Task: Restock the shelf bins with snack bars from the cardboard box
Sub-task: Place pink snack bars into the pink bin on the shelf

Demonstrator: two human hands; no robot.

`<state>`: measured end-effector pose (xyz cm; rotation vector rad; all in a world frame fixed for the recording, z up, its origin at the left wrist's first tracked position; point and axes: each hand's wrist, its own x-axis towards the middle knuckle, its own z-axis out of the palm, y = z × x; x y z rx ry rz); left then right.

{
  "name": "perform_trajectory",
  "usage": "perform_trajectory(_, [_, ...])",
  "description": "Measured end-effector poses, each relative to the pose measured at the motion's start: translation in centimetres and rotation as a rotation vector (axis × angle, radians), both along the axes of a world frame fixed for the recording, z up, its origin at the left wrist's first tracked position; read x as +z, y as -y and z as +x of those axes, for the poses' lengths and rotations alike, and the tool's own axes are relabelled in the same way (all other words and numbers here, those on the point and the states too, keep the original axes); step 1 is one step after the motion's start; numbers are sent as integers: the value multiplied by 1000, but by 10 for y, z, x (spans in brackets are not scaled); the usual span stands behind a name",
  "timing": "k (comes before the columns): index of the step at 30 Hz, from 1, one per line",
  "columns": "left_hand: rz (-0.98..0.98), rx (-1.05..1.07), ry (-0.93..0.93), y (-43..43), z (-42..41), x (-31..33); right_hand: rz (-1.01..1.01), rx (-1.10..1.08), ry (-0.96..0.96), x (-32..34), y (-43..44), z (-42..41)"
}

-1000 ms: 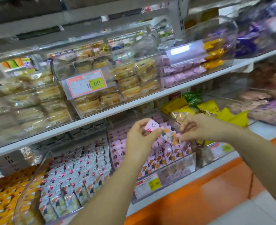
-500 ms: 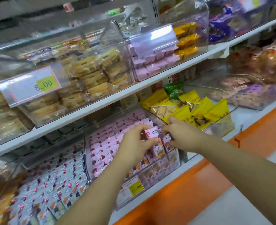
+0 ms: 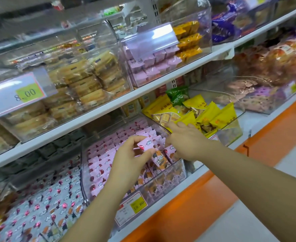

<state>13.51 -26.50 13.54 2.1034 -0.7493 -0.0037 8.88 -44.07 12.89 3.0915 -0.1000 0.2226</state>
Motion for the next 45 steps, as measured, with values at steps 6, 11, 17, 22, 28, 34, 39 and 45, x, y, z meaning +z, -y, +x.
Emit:
perform_trajectory(6, [-4,-1,-47,0,0,-1,6,-8,-92,0,0,8])
perform_trajectory(11, [5,-18,-32,-1,-6,2,41,46,-88,0,4,7])
perform_trajectory(17, [-59,-23,-13,-8,-10,-2,-43,109,72,-6,4,-4])
perform_trajectory(22, [-71,-59,-43,-4,-11,-10,-107,65,131,-13,-1,5])
perform_trajectory(28, [-72,-58,-73,13,-9,-15,6,92,160,-13,-2,13])
perform_trajectory(34, [57,-96,-39,32,-8,-13,517,128,165,6,32,-1])
perform_trajectory(39, [201,-113,18,47,-3,-13,643,90,125,4,41,-8])
perform_trajectory(45, [320,-119,117,48,-6,-5,700,136,92,5,39,-9])
